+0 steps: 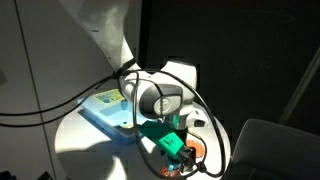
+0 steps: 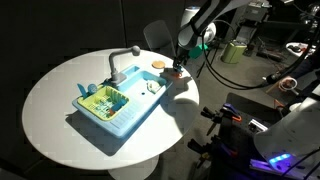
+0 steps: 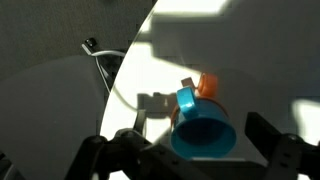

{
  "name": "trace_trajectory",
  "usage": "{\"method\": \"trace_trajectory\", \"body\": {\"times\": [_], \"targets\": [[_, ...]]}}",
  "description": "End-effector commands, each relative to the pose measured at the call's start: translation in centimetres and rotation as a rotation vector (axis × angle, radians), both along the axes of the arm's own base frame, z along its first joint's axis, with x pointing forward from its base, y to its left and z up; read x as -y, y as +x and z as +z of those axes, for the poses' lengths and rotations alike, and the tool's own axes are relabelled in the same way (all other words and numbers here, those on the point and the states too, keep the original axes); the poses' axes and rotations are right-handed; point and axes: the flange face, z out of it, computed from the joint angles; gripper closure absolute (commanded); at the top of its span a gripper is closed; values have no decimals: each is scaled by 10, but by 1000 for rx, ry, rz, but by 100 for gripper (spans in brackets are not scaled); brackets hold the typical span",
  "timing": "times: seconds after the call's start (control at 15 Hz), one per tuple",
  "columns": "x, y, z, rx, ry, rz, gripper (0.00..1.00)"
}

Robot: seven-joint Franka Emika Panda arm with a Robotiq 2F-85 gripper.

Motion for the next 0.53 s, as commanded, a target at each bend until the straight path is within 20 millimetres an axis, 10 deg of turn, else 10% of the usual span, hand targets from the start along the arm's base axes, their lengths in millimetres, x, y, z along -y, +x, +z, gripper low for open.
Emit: {"method": "trace_trajectory", "body": {"times": [0.0, 0.47], "targets": [[1, 9, 2, -16, 5, 37, 0], [1, 14, 0, -20, 12, 40, 0]]}}
